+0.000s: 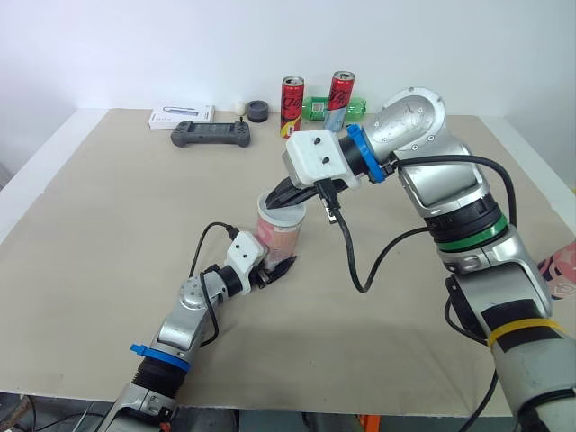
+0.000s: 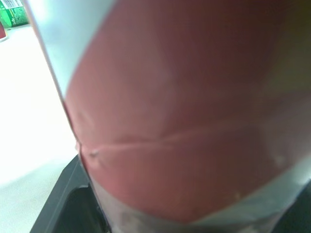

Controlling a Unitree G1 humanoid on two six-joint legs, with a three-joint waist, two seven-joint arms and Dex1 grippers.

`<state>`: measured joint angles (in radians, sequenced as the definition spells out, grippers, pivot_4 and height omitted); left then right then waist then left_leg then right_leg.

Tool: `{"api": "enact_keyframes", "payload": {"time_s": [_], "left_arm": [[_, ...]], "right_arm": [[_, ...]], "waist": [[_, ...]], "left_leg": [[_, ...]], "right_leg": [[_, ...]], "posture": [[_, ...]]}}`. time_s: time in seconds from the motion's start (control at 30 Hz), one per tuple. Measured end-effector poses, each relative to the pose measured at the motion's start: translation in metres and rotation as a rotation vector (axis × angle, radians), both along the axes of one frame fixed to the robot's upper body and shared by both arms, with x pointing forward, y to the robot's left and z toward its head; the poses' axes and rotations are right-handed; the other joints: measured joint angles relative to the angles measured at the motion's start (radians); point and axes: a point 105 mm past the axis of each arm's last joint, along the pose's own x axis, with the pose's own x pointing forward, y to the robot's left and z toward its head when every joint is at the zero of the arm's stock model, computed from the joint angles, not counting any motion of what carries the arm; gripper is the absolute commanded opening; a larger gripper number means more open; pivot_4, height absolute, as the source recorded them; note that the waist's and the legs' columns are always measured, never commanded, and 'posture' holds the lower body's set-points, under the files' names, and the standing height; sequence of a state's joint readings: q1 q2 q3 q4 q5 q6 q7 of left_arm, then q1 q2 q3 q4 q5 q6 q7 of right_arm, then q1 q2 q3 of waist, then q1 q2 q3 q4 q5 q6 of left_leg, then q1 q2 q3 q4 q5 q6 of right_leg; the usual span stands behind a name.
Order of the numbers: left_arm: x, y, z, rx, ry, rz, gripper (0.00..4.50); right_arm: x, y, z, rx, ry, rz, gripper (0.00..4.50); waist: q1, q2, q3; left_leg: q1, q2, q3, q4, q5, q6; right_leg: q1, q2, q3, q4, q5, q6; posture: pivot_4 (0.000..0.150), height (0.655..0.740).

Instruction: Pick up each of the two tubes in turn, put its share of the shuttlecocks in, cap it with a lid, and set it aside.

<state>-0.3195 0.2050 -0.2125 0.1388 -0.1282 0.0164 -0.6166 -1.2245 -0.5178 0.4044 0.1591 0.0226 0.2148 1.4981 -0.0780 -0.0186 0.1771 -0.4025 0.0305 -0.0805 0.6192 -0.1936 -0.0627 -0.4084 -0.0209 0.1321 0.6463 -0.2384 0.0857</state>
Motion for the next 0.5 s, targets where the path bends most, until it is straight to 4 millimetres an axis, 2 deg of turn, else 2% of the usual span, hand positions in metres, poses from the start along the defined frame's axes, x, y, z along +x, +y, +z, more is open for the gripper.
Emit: {"api": "enact_keyframes", "payload": {"time_s": [0.5], "left_arm": [[-0.0014,0.0002,-0.0013,-0.003,0.004,0.006,2.94]], "right_arm": [[0.003,0.0003,-0.0069,-0.029,-0.032,0.001,0.05]], "waist": [[0.0,0.0,0.0]], "left_leg": [[0.0,0.0,0.0,0.0,0.0,0.0]], "right_leg": [[0.0,0.0,0.0,0.0,0.0,0.0]], "posture": [[0.15,0.74]]}}
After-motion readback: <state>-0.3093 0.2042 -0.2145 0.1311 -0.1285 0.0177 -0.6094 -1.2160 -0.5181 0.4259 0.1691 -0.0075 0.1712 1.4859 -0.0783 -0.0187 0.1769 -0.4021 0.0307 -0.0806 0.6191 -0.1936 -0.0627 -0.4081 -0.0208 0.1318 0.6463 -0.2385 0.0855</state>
